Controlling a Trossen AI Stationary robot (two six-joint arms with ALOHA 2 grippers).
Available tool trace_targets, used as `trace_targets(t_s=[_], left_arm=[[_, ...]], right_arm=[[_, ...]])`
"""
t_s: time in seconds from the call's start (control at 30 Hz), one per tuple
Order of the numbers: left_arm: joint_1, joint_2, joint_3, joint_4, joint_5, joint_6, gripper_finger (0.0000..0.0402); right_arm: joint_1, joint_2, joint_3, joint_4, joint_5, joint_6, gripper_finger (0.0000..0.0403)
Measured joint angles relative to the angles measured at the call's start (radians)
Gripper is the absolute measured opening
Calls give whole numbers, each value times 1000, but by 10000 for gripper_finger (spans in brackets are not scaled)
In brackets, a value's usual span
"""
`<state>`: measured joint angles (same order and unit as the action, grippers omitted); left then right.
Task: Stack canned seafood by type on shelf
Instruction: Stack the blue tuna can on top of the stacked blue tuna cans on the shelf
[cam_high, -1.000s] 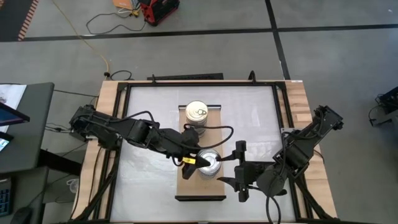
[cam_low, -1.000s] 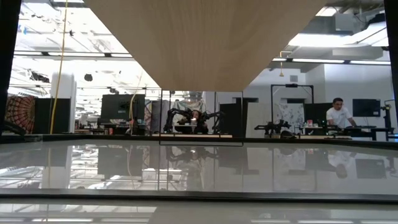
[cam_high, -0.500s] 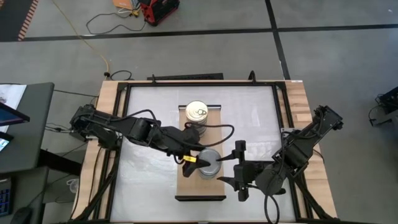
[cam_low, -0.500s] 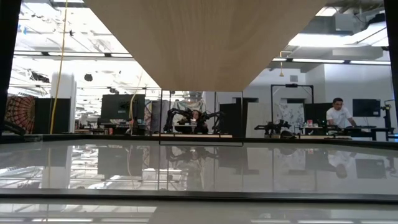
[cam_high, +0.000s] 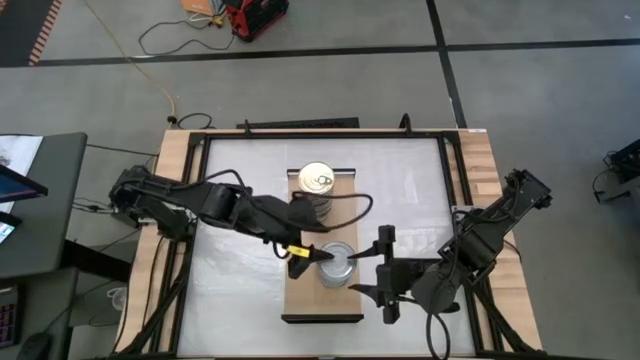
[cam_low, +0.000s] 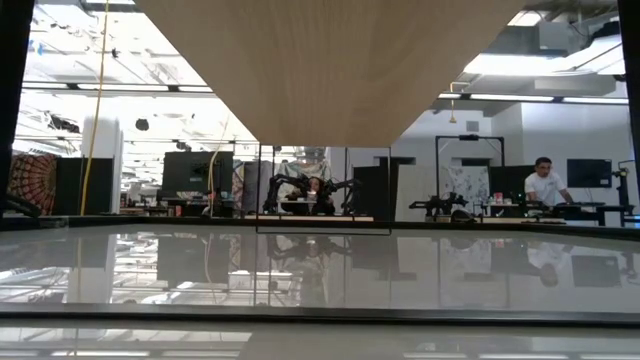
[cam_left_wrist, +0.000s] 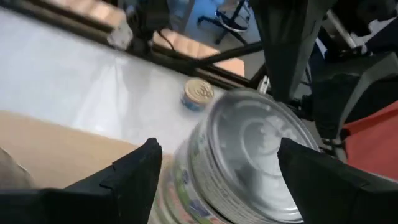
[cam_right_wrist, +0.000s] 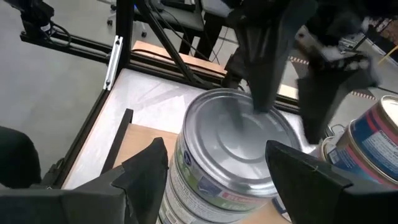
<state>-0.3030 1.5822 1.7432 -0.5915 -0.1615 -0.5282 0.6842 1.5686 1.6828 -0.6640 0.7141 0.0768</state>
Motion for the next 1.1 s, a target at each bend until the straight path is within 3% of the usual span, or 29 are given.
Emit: trace_targets(t_s=[0.17, 0.33, 0.4, 0.6, 0.87, 1.1], left_arm=[[-48, -52, 0, 39, -116, 190, 307], [-209, -85, 0, 54, -403, 428, 307], [-277, -86, 0, 46, -471, 457, 307], [-434, -85, -123, 52, -537, 428, 307], [-592, -84, -367, 368, -629, 393, 307], [-650, -84, -510, 442, -894, 261, 307]], right_arm=[[18, -45, 2, -13, 8, -1, 301], [16, -108, -26, -127, 10, 78, 301], [14, -136, -43, -196, 12, 137, 301], [10, -234, -237, -304, 13, 380, 301], [22, -295, -501, -314, -177, 766, 301], [68, -107, -554, -520, -569, 999, 301]])
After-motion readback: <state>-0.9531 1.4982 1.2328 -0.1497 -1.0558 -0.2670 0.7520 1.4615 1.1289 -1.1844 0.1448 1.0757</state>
